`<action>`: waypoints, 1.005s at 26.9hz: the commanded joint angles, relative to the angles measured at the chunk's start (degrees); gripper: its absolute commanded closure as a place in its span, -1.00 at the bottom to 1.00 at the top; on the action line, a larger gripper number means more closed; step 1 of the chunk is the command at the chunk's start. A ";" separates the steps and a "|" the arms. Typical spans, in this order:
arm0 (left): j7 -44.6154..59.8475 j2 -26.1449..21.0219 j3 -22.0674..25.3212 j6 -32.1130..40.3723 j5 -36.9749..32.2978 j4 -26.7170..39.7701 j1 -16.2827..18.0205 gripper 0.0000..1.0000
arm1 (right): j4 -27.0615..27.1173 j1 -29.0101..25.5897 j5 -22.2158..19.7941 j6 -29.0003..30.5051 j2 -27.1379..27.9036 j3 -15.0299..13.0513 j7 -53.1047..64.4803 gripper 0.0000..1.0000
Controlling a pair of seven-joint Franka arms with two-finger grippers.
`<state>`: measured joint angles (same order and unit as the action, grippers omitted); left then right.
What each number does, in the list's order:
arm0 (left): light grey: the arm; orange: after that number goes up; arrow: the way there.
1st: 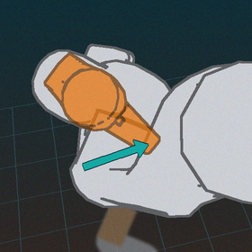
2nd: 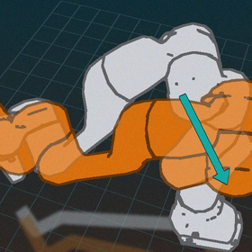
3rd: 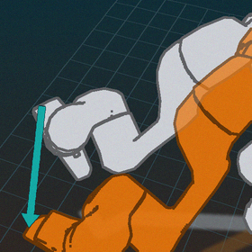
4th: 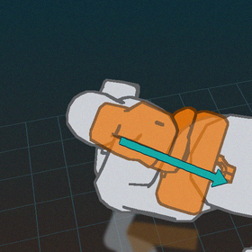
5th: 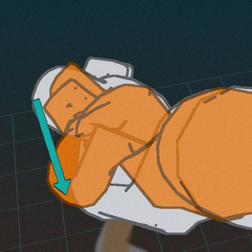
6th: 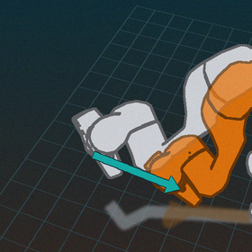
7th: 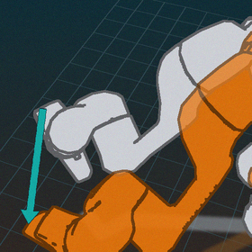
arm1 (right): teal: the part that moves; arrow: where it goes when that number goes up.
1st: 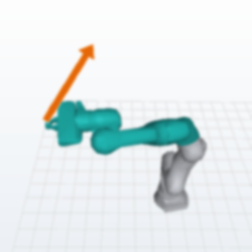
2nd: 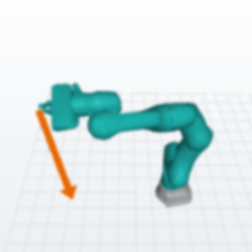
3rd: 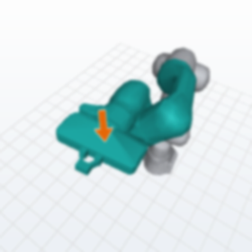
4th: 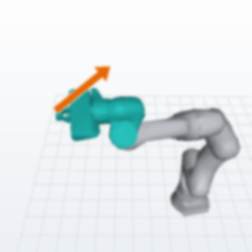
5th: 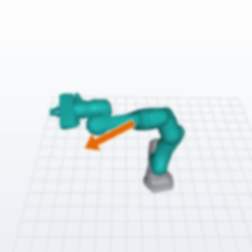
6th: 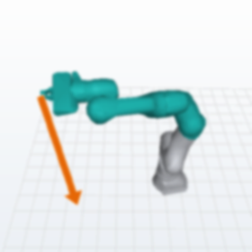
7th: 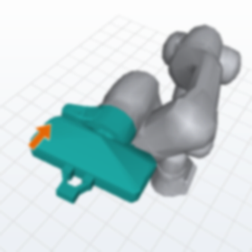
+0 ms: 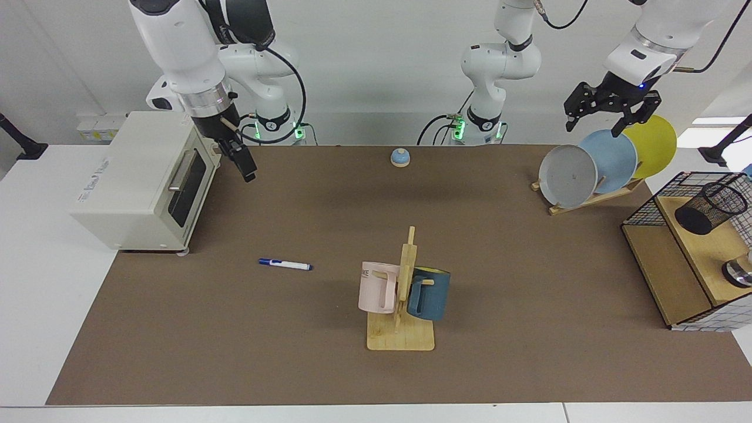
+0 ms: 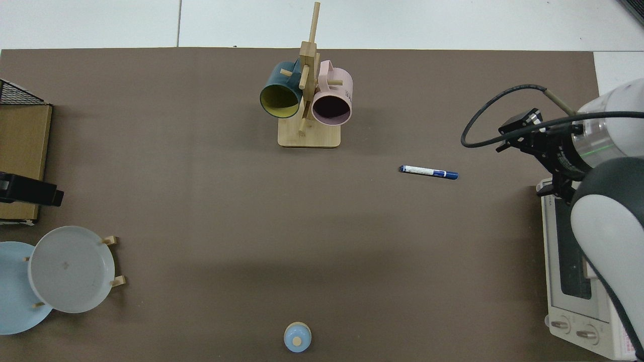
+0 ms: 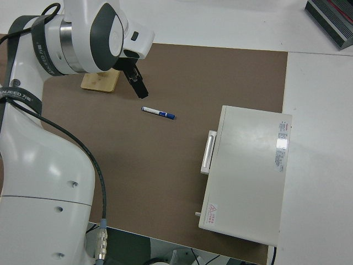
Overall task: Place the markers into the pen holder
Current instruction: 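Reach the right gripper toward the white blue-capped marker, then lower the right gripper over the marker and close on it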
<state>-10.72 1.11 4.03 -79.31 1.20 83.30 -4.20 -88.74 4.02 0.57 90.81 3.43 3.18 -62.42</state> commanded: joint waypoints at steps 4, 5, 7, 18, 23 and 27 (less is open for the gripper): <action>0.08 1.35 0.28 -0.14 -0.94 1.60 -0.54 -1.00 | -4.68 -0.07 0.13 6.83 2.46 0.69 -21.22 -0.99; 0.17 1.44 0.28 -0.14 -0.94 1.60 -0.54 -1.00 | -5.39 0.54 0.13 8.06 2.55 0.69 -23.51 -0.99; 0.26 1.44 0.28 -0.14 -0.85 1.69 -0.46 -1.00 | -5.83 1.07 0.13 9.47 3.16 0.69 -27.20 -0.99; 0.61 1.79 0.89 0.12 -0.85 2.13 -0.28 -1.00 | -6.80 0.99 0.66 19.49 9.75 0.77 -33.99 -1.00; 0.79 1.79 0.89 0.04 -0.85 2.13 -0.45 -1.00 | -9.95 1.60 0.48 24.14 11.07 0.77 -33.55 -1.00; 0.87 1.79 0.89 0.65 -0.76 2.31 -0.46 -1.00 | -13.38 1.78 0.66 30.73 12.91 0.86 -34.08 -1.00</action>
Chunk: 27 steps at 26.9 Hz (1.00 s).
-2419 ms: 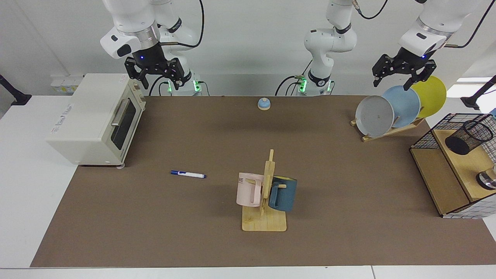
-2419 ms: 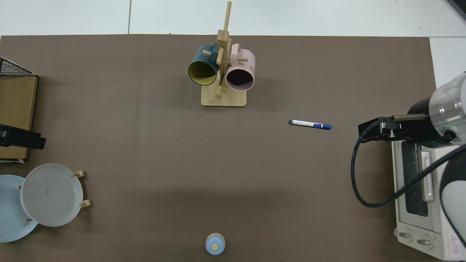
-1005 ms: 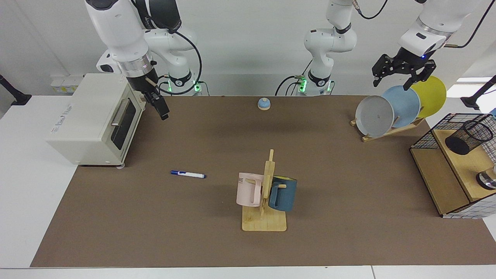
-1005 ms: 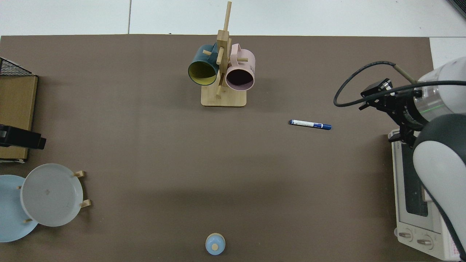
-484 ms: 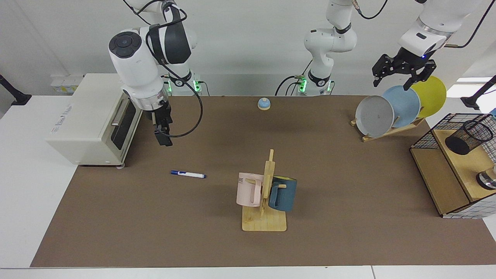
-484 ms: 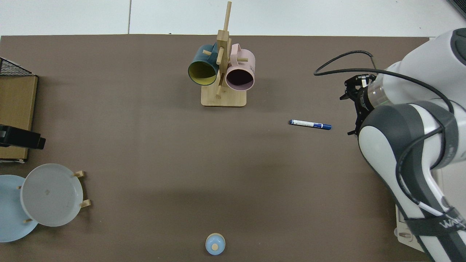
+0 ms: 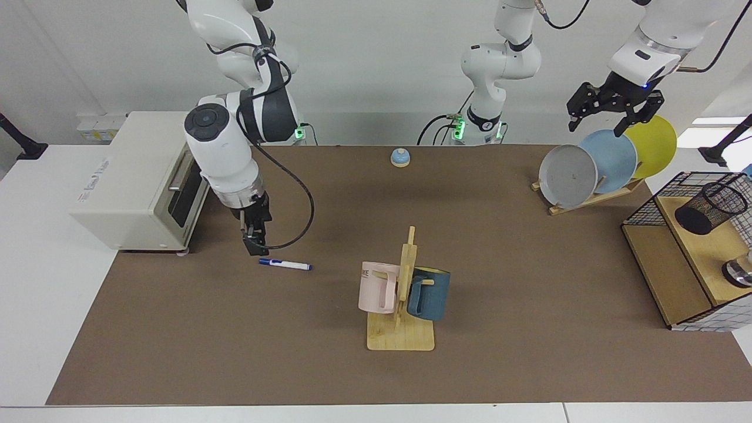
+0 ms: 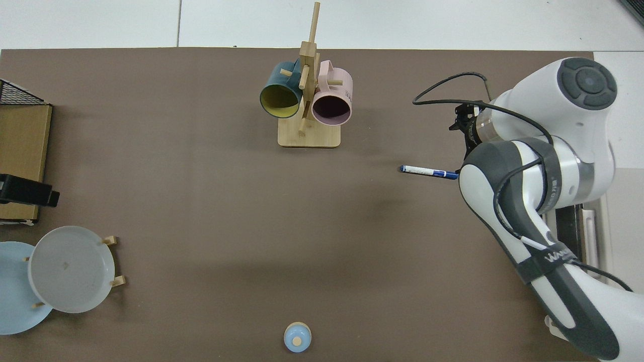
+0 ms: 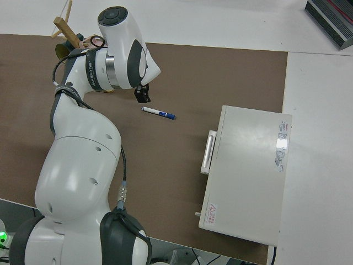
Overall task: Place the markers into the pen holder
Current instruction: 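Lower the right gripper over the marker and close on it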
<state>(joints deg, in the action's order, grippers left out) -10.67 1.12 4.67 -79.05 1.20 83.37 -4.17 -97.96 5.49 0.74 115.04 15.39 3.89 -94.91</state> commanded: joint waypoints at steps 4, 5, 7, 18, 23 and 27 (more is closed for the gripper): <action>0.91 1.87 0.26 0.47 -0.76 2.24 -0.49 -1.00 | -6.45 0.14 0.66 9.41 1.30 0.15 -0.02 -1.00; 1.00 1.87 0.26 0.56 -0.76 2.24 -0.49 -1.00 | -6.63 0.14 0.75 10.11 1.57 0.15 0.77 -1.00; 1.00 1.87 0.26 1.09 -0.68 2.24 -0.49 -1.00 | -6.89 0.05 0.75 11.78 2.97 0.15 1.39 -1.00; 0.91 1.78 0.17 1.27 -0.59 2.15 -0.49 -1.00 | -9.27 -1.44 0.75 21.02 6.49 0.15 2.01 -0.98; 1.09 1.87 -0.10 2.14 -0.59 2.15 -0.58 -1.00 | -12.25 -1.44 0.75 22.24 6.05 0.15 2.27 -0.97; 1.00 1.87 -0.10 2.06 -0.59 2.06 -0.49 -1.00 | -14.01 -1.44 0.75 24.00 5.96 0.15 2.36 -0.97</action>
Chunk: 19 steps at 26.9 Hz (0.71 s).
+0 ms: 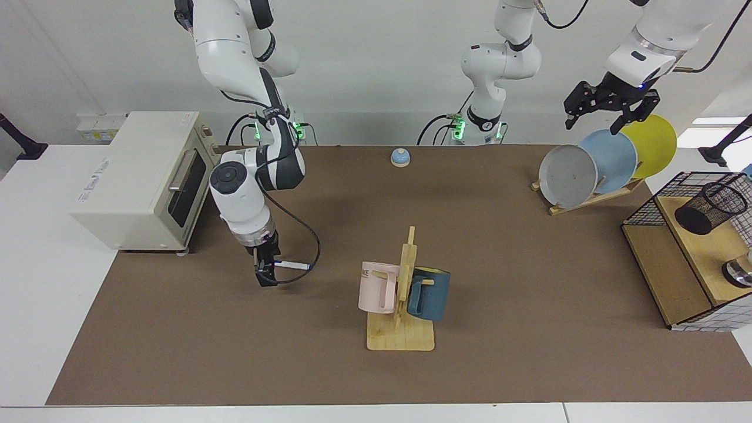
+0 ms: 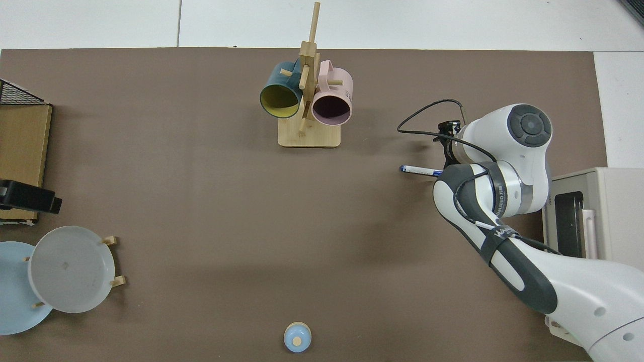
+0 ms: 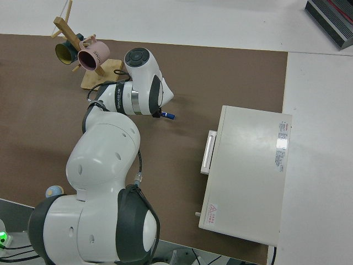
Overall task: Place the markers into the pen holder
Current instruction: 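Lower the right gripper over the marker and close on it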
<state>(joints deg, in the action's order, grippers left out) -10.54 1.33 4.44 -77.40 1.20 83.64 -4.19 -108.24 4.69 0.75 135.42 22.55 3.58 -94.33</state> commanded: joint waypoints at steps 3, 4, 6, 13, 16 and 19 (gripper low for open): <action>0.87 1.66 0.13 0.41 -0.59 1.79 -0.46 -1.00 | -4.87 -0.73 0.75 4.68 -1.19 0.38 1.87 -0.96; 0.96 1.66 0.13 0.49 -0.59 1.79 -0.46 -1.00 | -5.05 -0.73 0.75 4.94 -1.19 0.38 1.78 -0.95; 0.96 1.66 0.13 0.49 -0.59 1.79 -0.46 -1.00 | -5.05 -0.73 0.75 5.03 -1.19 0.46 1.43 -0.91; 0.96 1.66 0.04 0.49 -0.59 1.79 -0.55 -1.00 | -6.45 -0.65 0.83 4.59 -1.89 0.46 0.03 -0.64; 0.96 1.66 0.04 0.49 -0.59 1.79 -0.55 -1.00 | -7.60 -0.56 0.83 4.51 -2.42 0.38 -0.15 -0.48; 0.96 1.66 0.04 0.58 -0.50 1.88 -0.55 -1.00 | -7.78 -0.38 0.83 4.42 -2.68 0.46 -0.77 -0.36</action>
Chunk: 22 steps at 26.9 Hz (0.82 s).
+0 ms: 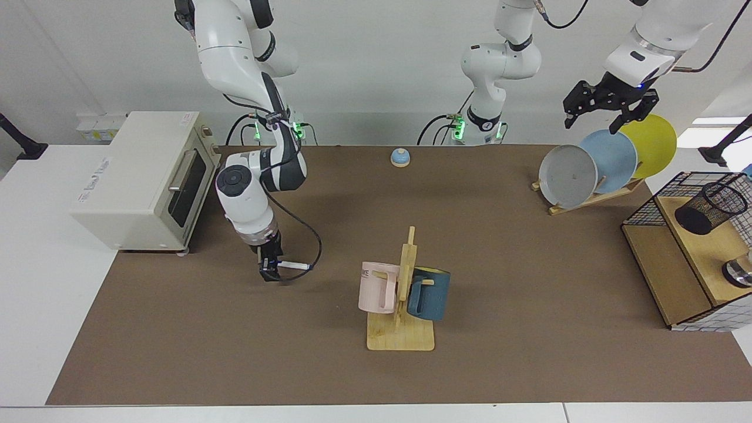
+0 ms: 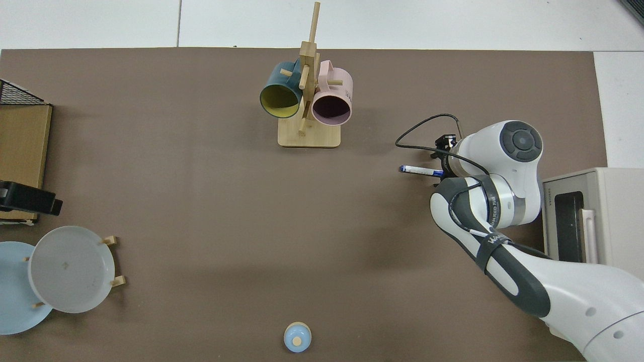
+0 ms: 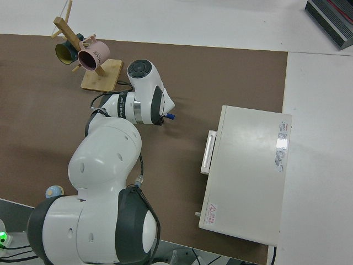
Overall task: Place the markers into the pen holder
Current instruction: 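Lower the right gripper over the marker and close on it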
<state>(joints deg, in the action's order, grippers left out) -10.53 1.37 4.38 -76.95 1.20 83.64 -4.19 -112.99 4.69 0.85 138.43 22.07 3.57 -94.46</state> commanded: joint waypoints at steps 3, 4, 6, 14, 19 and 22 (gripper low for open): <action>0.95 1.62 0.10 0.14 -0.59 1.88 -0.55 -1.00 | -3.02 -0.30 0.73 1.31 -2.21 0.47 -0.81 0.00; 0.95 1.62 0.01 0.14 -0.59 1.88 -0.55 -1.00 | -3.02 -0.30 0.73 1.31 -2.21 0.38 -0.99 0.12; 0.95 1.62 0.01 0.14 -0.50 1.79 -0.55 -1.00 | -3.03 -0.30 0.73 1.31 -2.30 0.38 -1.16 0.35; 0.77 1.53 0.10 0.14 -0.59 1.70 -0.46 -1.00 | -2.94 -0.74 0.73 1.23 -3.35 0.38 -1.17 1.00; 0.68 1.53 0.10 0.14 -0.59 1.53 -0.38 -1.00 | -2.50 -1.62 0.73 -2.02 -6.51 0.47 -0.90 1.00; 0.59 1.53 0.10 0.14 -0.85 1.53 -0.38 -1.00 | -1.09 -1.53 0.73 -6.23 -8.88 0.47 -0.73 1.00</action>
<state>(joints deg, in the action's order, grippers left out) -10.52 1.39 4.31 -76.85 1.20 83.64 -4.19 -114.08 4.10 1.01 137.49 18.30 3.41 -94.84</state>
